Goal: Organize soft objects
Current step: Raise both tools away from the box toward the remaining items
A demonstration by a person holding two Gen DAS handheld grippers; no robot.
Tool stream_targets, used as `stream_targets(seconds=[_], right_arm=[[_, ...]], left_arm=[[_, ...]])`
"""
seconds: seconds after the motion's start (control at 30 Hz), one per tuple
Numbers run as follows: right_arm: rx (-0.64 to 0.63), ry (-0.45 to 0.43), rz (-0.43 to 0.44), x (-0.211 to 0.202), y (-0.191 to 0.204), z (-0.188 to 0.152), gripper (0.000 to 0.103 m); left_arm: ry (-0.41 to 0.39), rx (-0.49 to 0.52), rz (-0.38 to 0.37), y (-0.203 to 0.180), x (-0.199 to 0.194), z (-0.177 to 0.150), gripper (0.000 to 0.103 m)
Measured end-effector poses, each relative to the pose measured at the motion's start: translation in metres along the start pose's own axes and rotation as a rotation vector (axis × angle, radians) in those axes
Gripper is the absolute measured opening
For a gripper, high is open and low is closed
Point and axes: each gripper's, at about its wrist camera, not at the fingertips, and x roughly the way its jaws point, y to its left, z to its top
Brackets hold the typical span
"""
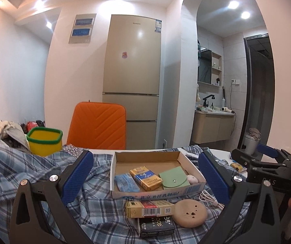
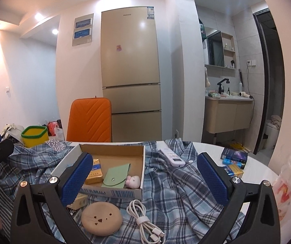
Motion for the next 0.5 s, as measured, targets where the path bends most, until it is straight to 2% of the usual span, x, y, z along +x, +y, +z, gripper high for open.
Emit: stream_targets(seconds=[0.5], right_arm=[[-0.012, 0.039, 0.017, 0.0097, 0.0012, -0.0068, 0.103]], left_arm=[[0.037, -0.019, -0.001, 0.0054, 0.0064, -0.0040, 0.102]])
